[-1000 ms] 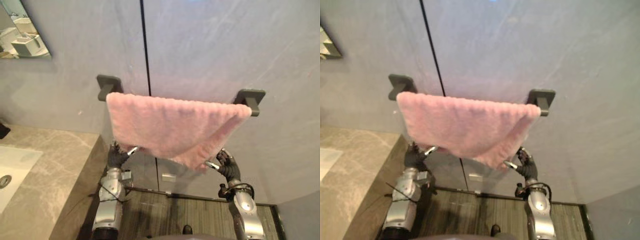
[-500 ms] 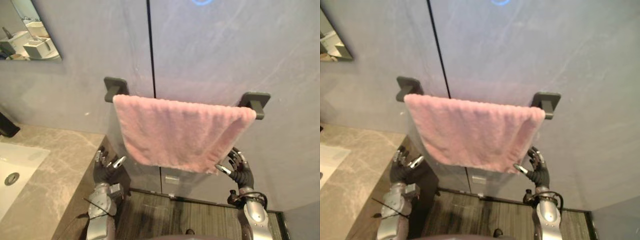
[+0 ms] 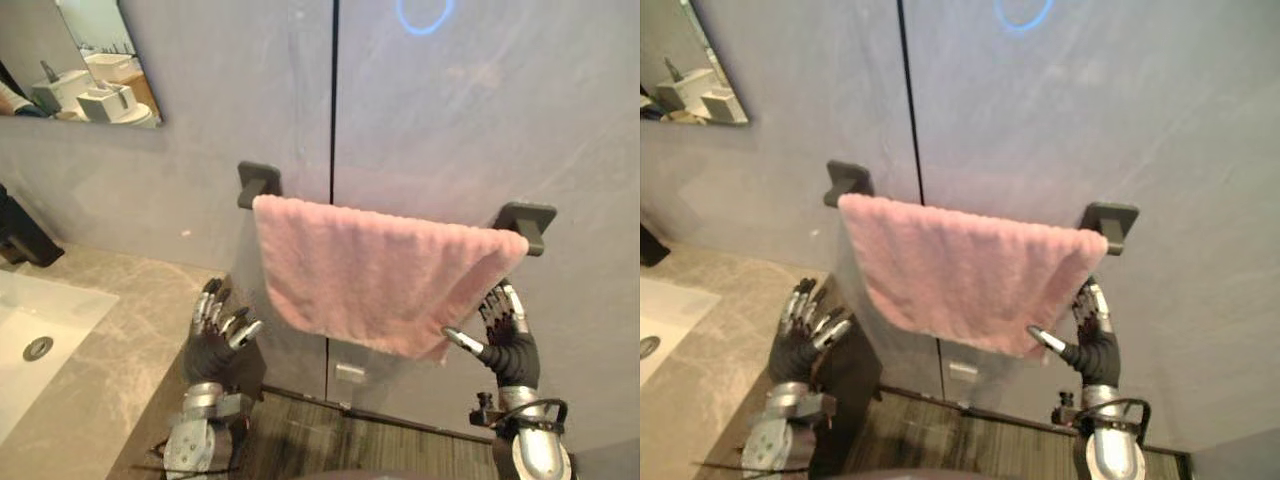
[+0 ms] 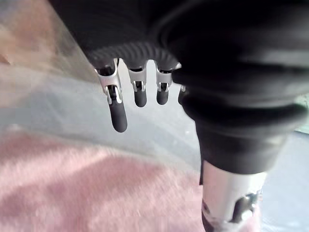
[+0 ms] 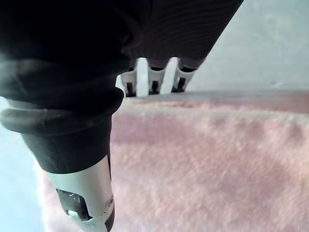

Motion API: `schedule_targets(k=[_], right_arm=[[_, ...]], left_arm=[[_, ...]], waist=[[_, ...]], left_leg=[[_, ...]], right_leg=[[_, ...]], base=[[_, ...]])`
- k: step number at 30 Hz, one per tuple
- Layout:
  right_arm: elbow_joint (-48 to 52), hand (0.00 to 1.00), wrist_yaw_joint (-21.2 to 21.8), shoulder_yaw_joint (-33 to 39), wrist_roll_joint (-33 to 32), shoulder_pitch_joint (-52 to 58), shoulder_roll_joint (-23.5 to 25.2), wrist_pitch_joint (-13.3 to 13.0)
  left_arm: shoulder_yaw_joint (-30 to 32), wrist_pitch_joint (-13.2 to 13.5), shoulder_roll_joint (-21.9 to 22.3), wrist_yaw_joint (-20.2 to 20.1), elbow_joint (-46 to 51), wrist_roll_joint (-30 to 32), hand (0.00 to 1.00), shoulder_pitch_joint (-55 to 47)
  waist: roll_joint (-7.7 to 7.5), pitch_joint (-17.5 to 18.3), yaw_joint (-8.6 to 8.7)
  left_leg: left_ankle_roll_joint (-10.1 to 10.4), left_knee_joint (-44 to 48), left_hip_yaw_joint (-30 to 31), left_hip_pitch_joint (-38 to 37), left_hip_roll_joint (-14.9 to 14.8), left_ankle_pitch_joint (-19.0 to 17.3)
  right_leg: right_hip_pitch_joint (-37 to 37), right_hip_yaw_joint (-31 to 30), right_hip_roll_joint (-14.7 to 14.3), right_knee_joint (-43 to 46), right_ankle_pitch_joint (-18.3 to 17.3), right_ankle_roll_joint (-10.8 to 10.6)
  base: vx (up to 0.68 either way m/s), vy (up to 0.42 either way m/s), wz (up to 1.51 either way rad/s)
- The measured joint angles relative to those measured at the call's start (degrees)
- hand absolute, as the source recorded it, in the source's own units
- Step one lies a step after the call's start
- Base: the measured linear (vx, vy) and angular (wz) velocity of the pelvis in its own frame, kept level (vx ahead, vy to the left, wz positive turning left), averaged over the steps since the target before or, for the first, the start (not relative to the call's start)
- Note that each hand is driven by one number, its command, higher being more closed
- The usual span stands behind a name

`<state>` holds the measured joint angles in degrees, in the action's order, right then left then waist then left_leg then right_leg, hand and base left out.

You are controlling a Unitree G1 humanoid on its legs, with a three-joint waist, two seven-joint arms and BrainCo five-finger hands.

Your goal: Organize washtable

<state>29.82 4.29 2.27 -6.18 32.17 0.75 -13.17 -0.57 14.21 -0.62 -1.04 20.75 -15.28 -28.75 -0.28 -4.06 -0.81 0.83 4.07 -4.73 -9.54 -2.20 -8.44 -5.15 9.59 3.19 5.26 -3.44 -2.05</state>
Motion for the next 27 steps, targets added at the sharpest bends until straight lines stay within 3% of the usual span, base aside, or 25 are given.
schedule_targets(k=[8,16,24,27], right_arm=[[6.45,0.00,1.01,-0.53,0.09,4.58,0.00,-1.50],[9.93,0.00,0.37,-0.56,2.30,4.77,-0.12,-2.60],[12.78,0.00,-3.31,0.60,4.67,4.00,0.12,-4.06],[14.49,0.00,-4.70,2.83,4.68,1.55,0.19,-5.23]], left_arm=[[-1.14,2.12,-0.98,0.07,7.88,-0.42,0.00,-3.13],[-1.00,4.44,-0.64,4.61,13.14,0.11,0.00,-5.00],[3.31,4.92,1.58,10.21,14.60,3.71,0.00,-5.59],[3.53,6.45,1.56,11.44,17.40,3.74,0.00,-5.47]], waist=[[-0.33,0.93,0.13],[-0.11,1.26,0.07],[0.32,1.89,0.09],[0.30,2.28,0.14]], left_leg=[[0.52,1.30,-1.34,-0.15,0.02,-0.92],[0.40,3.13,-1.91,-0.34,0.04,-2.18],[0.31,2.97,-1.43,-1.02,0.27,-2.22],[0.29,2.92,-0.85,-1.20,0.37,-2.18]], right_leg=[[2.52,-0.66,0.68,5.87,-3.61,0.05],[3.47,-1.63,0.92,9.31,-5.44,0.14],[3.34,-1.66,1.19,10.84,-6.26,0.13],[3.02,-1.49,1.20,10.81,-6.27,0.14]], base=[[0.01,-0.001,-0.04],[-0.02,-0.005,-0.05],[-0.04,-0.006,0.01],[-0.03,-0.005,0.04]])
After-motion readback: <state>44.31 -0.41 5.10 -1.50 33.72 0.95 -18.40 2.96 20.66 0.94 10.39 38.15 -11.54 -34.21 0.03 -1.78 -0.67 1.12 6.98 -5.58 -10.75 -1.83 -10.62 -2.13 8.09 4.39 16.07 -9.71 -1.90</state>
